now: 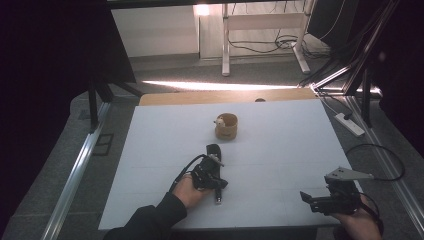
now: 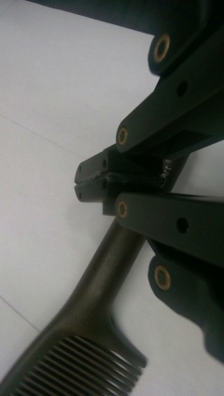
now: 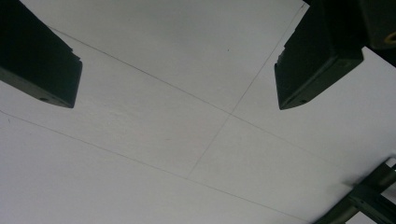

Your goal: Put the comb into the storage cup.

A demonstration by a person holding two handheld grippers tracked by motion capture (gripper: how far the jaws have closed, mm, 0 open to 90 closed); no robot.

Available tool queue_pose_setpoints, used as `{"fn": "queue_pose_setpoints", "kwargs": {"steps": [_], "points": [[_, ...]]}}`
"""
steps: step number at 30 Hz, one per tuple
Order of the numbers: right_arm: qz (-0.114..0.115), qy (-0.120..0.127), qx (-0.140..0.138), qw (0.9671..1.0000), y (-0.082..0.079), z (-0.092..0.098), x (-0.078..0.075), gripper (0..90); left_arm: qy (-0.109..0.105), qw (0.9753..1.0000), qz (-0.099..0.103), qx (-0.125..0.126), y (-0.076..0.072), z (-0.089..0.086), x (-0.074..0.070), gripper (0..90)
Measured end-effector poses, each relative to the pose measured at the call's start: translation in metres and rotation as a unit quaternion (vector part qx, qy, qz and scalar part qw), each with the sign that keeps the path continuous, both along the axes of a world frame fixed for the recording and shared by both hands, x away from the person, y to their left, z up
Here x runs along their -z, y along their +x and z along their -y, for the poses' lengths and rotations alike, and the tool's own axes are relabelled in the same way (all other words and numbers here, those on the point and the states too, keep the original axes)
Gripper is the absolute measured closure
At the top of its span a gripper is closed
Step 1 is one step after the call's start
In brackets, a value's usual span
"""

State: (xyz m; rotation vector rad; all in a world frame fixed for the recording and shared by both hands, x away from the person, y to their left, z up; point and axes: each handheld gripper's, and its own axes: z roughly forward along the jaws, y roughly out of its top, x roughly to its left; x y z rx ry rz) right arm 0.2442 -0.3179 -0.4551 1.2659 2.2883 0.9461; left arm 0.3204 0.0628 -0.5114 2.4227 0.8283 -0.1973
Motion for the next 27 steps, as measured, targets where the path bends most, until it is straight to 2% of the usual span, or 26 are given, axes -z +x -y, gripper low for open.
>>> {"fn": "queue_pose_setpoints", "kwargs": {"steps": [12,22,23,26,27], "points": [[0.0,-0.001,-0.001,1.0,0.0,0.0,0.0,1.3,0.016,0.9995,-0.021,-0.018,-0.001,-0.033,-0.001,88.5],[-0.001,-0.001,-0.002,1.0,0.0,0.0,0.0,1.4,0.037,0.9985,-0.015,-0.038,0.001,-0.058,-0.002,88.4],[-0.002,-0.001,-0.002,1.0,0.0,-0.001,0.0,1.4,0.04,0.9982,-0.012,-0.043,0.001,-0.061,-0.003,88.4],[-0.002,-0.001,-0.002,1.0,0.0,-0.001,0.0,1.4,0.074,0.9958,0.008,-0.054,0.001,-0.068,-0.004,88.4],[-0.002,-0.001,-0.001,1.0,0.0,-0.001,0.0,1.5,0.082,0.995,0.009,-0.057,0.002,-0.07,-0.004,88.4]]}}
